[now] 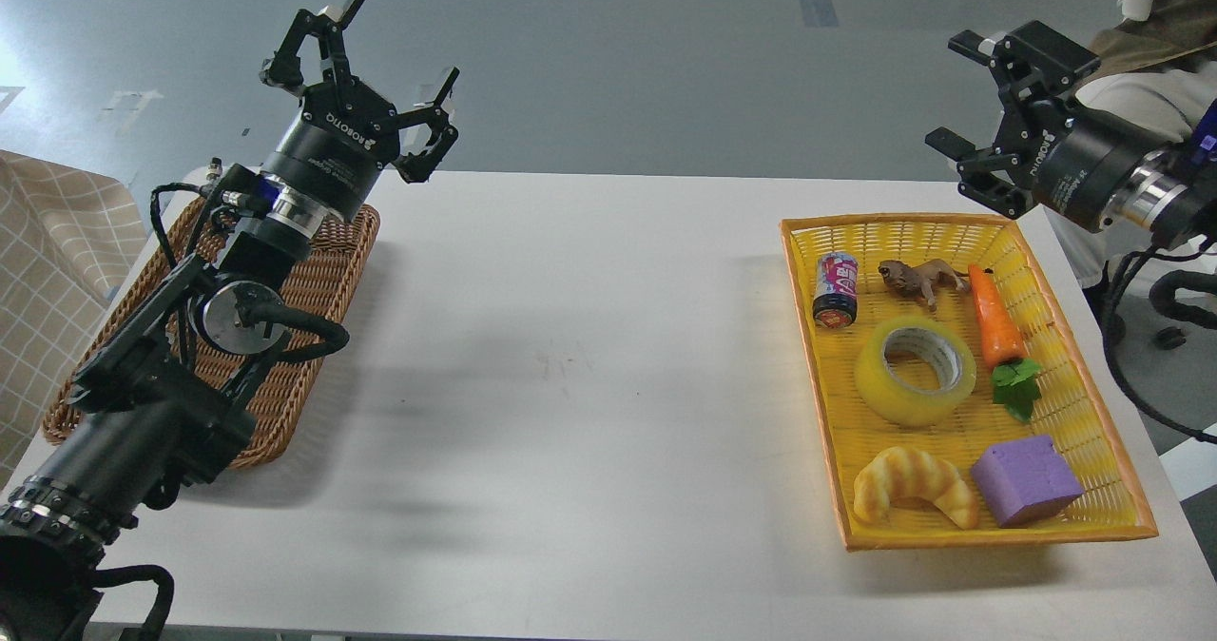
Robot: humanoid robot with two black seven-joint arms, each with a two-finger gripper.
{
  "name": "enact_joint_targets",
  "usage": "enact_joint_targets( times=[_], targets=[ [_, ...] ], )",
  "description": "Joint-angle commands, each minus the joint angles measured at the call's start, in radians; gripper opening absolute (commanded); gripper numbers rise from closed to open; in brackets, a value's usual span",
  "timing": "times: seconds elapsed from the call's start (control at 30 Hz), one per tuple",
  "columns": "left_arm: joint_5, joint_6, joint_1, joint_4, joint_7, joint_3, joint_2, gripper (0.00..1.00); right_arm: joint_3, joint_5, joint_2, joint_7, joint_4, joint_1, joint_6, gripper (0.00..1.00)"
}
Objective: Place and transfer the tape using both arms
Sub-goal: 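Lower the right gripper toward the yellow tape roll in the tray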
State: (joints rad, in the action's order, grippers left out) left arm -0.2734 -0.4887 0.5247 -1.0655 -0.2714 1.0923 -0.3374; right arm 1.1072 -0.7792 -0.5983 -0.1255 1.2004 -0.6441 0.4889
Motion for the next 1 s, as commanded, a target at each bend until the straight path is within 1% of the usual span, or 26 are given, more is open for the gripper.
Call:
enact_joint_targets(
  times=[0.0, 0.03, 0.07, 0.1, 0.17, 0.2, 0.27, 0.37, 0.43, 0.53, 0.6, 0.67, 0.73, 0.87, 0.97],
  targets=[
    [-0.001, 0.0, 0.003, -0.004, 0.0, 0.0, 0.001, 0.98, -0.125, -0.167, -0.096, 0.0, 0.064, -0.067, 0.0, 1.0],
    [-0.001, 0.0, 0.004, -0.004, 0.0, 0.001, 0.001, 0.98, -0.136, -0.208, -0.106, 0.0, 0.07, -0.077, 0.0, 1.0],
    [0.0, 0.0, 0.009, -0.004, 0.0, 0.001, 0.001, 0.98, -0.148, -0.298, -0.121, -0.003, 0.082, -0.086, 0.0, 1.0],
    [0.0, 0.0, 0.009, -0.004, 0.0, 0.001, 0.001, 0.98, -0.148, -0.299, -0.121, -0.003, 0.082, -0.086, 0.0, 1.0],
    [-0.001, 0.0, 0.012, -0.004, 0.0, 0.001, 0.0, 0.98, -0.156, -0.45, -0.164, -0.016, 0.113, -0.072, 0.0, 1.0],
    [-0.001, 0.0, 0.012, -0.004, 0.0, 0.001, 0.0, 0.98, -0.158, -0.48, -0.178, -0.022, 0.123, -0.069, 0.0, 1.0],
    [-0.001, 0.0, 0.012, -0.004, 0.0, 0.0, -0.002, 0.98, -0.197, -0.526, -0.221, -0.058, 0.165, -0.055, 0.0, 1.0],
    [-0.001, 0.0, 0.012, -0.004, 0.0, 0.0, -0.003, 0.98, -0.254, -0.529, -0.253, -0.08, 0.174, -0.052, 0.0, 1.0],
    [-0.001, 0.0, 0.012, -0.005, -0.002, 0.0, -0.005, 0.98, -0.295, -0.531, -0.276, -0.08, 0.176, -0.051, 0.0, 1.0],
    [-0.001, 0.0, 0.012, -0.005, -0.002, -0.002, -0.006, 0.98, -0.342, -0.545, -0.281, -0.079, 0.183, -0.051, 0.0, 1.0],
    [-0.001, 0.0, 0.012, -0.005, -0.002, -0.002, -0.008, 0.98, -0.374, -0.618, -0.281, -0.079, 0.192, -0.052, 0.0, 1.0],
    [-0.001, 0.0, 0.012, -0.005, -0.002, -0.002, -0.009, 0.98, -0.385, -0.765, -0.267, -0.077, 0.203, -0.051, 0.0, 0.99],
    [-0.001, 0.0, 0.012, -0.005, -0.002, -0.002, -0.008, 0.98, -0.389, -0.813, -0.265, -0.077, 0.205, -0.048, 0.0, 0.99],
    [-0.001, 0.0, 0.012, -0.005, -0.002, -0.003, -0.009, 0.98, -0.409, -0.848, -0.265, -0.077, 0.206, -0.031, 0.0, 0.99],
    [-0.001, 0.0, 0.012, -0.005, -0.002, -0.003, -0.009, 0.98, -0.437, -0.861, -0.268, -0.077, 0.235, -0.032, 0.0, 0.99]
  ],
)
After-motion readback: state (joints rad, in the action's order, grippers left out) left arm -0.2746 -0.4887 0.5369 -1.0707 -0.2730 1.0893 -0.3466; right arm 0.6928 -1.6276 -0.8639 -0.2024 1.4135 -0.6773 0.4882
